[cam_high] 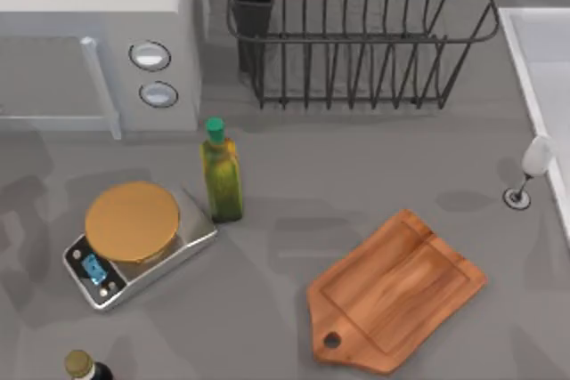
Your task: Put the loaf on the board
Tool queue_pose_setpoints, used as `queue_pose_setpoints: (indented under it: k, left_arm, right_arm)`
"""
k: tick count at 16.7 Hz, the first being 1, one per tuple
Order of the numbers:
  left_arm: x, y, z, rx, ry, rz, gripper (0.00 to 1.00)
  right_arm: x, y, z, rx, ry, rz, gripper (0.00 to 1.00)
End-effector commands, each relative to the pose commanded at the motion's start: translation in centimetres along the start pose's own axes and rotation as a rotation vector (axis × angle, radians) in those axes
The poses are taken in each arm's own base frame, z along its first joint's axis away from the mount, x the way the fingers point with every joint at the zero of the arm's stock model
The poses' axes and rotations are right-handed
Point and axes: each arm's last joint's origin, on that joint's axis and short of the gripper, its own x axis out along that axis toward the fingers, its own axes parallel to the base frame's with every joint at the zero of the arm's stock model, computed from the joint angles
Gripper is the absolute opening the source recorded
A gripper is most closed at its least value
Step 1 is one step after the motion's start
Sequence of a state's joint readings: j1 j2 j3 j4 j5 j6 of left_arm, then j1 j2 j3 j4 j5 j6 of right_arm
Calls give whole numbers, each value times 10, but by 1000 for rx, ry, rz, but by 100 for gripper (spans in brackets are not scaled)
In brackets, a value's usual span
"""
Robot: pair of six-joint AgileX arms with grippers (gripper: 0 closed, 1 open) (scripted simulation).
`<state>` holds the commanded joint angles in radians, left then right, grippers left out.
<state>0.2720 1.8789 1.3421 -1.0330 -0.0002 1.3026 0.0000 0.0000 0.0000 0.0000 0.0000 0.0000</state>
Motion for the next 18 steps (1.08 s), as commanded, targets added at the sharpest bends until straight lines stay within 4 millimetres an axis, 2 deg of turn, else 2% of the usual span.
queue_pose_setpoints:
  k: [3, 5, 9, 13, 18]
  left_arm:
    - [2, -3, 1, 3, 0, 1, 100]
    - [11, -7, -2, 0, 0, 0, 100]
    - [40, -11, -8, -2, 1, -4, 100]
    - [65, -4, -4, -3, 2, -4, 100]
    - [70, 0, 0, 0, 0, 0, 100]
  right_arm:
    - [0, 0, 0, 0, 0, 0, 100]
    - [0, 0, 0, 0, 0, 0, 100]
    - [0, 0, 0, 0, 0, 0, 100]
    - [0, 0, 0, 0, 0, 0, 100]
    - [0, 0, 0, 0, 0, 0, 100]
